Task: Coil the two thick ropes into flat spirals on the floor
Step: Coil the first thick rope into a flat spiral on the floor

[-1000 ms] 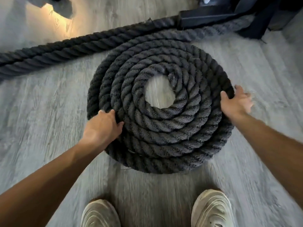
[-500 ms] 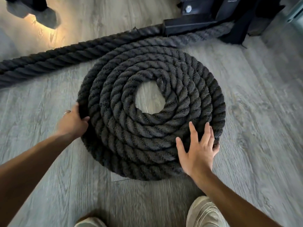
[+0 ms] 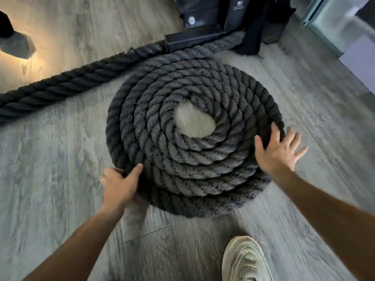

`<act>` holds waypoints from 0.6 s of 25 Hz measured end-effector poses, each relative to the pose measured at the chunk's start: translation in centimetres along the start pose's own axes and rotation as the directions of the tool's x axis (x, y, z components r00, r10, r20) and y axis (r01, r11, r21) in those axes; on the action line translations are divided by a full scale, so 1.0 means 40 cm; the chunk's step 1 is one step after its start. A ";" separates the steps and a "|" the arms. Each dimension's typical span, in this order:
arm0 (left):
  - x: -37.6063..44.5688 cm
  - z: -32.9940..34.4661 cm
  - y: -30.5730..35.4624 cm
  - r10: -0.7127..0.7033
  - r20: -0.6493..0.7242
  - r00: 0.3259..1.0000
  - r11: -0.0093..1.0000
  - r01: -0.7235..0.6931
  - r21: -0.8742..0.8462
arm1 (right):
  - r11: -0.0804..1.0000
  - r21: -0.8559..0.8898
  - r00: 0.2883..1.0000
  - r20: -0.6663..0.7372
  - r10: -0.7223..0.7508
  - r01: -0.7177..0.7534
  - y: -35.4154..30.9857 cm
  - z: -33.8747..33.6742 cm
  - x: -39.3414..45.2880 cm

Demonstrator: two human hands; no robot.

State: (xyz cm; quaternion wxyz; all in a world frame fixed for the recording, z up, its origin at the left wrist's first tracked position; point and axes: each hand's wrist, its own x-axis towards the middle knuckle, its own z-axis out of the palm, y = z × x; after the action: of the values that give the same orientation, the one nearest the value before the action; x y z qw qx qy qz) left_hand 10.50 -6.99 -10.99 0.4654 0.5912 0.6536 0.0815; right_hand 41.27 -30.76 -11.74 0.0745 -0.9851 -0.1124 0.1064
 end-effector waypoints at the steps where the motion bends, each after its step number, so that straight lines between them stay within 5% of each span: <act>1: 0.017 -0.010 0.028 0.016 -0.042 0.999 1.000 -0.015 0.011 | 1.000 0.027 1.000 -0.003 -0.010 0.010 -0.011 0.030 -0.068; 5: 0.113 -0.058 0.126 0.089 0.032 0.995 0.994 -0.087 -0.069 | 0.979 0.109 0.985 -0.031 -0.169 0.171 -0.024 0.117 -0.249; 8: 0.125 -0.056 0.136 0.094 0.080 0.992 0.986 -0.105 0.133 | 0.980 0.107 0.985 -0.051 -0.163 0.168 -0.015 0.116 -0.205; 15: 0.073 -0.004 0.107 0.123 0.131 0.984 0.973 -0.146 0.180 | 0.968 0.059 0.969 -0.009 -0.246 0.246 0.082 0.050 -0.049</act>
State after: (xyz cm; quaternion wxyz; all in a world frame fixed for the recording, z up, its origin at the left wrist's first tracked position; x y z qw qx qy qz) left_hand 13.76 -3.19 -9.58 0.4388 0.6793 0.5880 0.0152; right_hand 39.61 -34.15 -13.85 0.1163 -0.9610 -0.2304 0.0990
